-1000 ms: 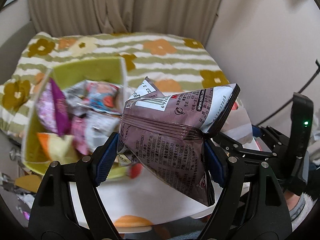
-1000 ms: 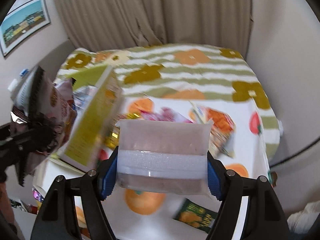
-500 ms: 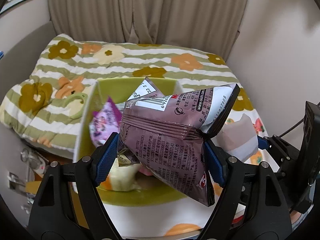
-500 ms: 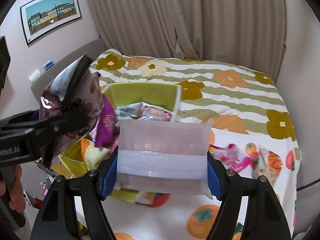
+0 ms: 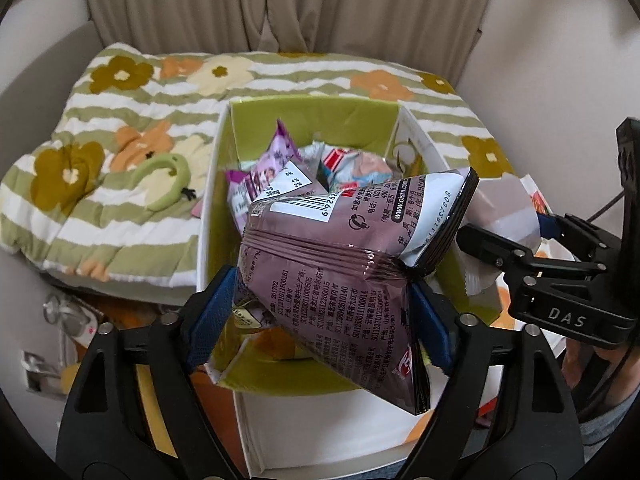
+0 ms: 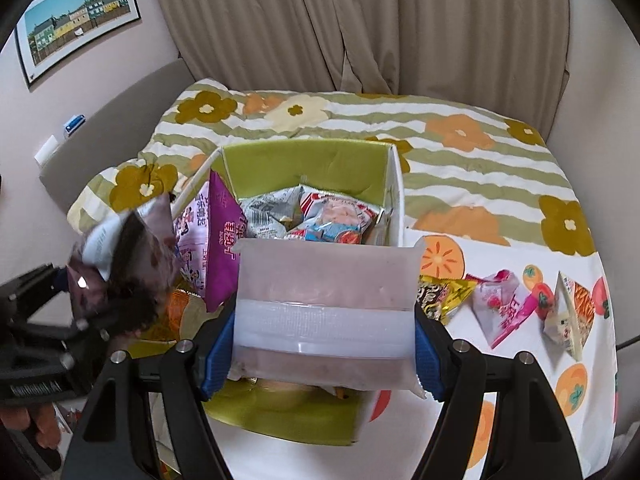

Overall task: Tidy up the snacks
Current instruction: 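Carry the brown bag over the box with the left tool while the right tool carries the clear tray, then release the brown bag with the left tool while the right tool drops the clear tray in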

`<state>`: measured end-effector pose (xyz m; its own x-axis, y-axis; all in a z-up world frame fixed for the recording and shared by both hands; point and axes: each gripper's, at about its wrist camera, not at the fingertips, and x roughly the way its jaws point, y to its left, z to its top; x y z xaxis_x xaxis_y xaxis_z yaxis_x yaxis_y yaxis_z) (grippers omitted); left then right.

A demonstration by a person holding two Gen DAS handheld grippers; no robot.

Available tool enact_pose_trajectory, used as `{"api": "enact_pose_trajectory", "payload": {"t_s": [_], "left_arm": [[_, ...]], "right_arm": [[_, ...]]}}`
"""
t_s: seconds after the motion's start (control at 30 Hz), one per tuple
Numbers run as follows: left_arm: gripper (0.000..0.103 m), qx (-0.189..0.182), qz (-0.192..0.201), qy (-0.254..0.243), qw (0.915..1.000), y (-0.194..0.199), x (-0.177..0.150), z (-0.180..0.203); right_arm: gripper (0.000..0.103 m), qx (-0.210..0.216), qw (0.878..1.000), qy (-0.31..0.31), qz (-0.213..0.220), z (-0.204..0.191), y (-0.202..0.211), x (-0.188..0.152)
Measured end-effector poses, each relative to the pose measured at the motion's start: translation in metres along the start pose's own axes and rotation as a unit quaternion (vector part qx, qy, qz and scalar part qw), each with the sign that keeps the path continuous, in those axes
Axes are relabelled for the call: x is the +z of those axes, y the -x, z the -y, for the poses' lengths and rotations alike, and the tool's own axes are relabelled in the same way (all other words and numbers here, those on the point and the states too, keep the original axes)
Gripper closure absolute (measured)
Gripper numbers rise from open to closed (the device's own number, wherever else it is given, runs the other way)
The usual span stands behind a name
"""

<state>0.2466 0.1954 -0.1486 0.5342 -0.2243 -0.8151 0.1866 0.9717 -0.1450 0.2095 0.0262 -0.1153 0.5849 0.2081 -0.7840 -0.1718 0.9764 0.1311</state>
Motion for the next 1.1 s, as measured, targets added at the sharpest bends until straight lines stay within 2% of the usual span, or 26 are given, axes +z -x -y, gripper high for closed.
{"api": "enact_pose_trajectory", "payload": {"t_s": [0.03,0.1,0.33,0.43,0.5,0.63,0.9,0.97,1.0,1.03,1.1], "left_arm": [[0.007,0.000,-0.001,0.002,1.0000,-0.003,-0.001,-0.003],[0.000,-0.013,0.002,0.010,0.9999,-0.005,-0.004,-0.011],[0.000,-0.062,0.009,0.044,0.9971,0.001,-0.013,-0.035],[0.000,-0.086,0.030,0.061,0.9940,0.004,-0.014,-0.041],[0.000,-0.084,0.014,0.061,0.9946,-0.002,-0.012,-0.039],[0.000,-0.090,0.037,0.062,0.9934,0.014,-0.006,-0.038],[0.000,-0.063,0.045,0.071,0.9945,0.022,-0.004,-0.047],[0.000,-0.056,0.047,0.074,0.9946,0.022,-0.005,-0.048],[0.000,-0.053,0.046,0.075,0.9947,0.021,-0.006,-0.048],[0.000,-0.051,0.046,0.076,0.9948,0.020,-0.007,-0.049],[0.000,-0.045,0.044,0.081,0.9948,0.019,-0.009,-0.051]], "right_arm": [[0.033,-0.001,1.000,-0.001,-0.003,-0.003,-0.002,0.000],[0.033,-0.004,1.000,0.000,-0.007,-0.007,-0.005,-0.001],[0.033,-0.013,1.000,-0.006,-0.022,-0.017,-0.015,-0.006],[0.033,-0.017,1.000,-0.006,-0.025,-0.017,-0.016,-0.008],[0.033,-0.021,0.999,-0.005,-0.027,-0.018,-0.018,-0.007],[0.033,-0.021,0.999,-0.001,-0.029,-0.020,-0.019,-0.004],[0.031,-0.005,0.999,-0.017,-0.046,-0.030,-0.029,-0.009],[0.027,0.000,0.998,-0.028,-0.050,-0.031,-0.033,-0.012],[0.018,0.009,0.999,-0.030,-0.043,-0.032,-0.032,-0.014],[0.004,0.014,0.999,-0.026,-0.028,-0.033,-0.029,-0.016],[0.000,0.012,1.000,-0.011,-0.012,-0.035,-0.026,-0.020]]}}
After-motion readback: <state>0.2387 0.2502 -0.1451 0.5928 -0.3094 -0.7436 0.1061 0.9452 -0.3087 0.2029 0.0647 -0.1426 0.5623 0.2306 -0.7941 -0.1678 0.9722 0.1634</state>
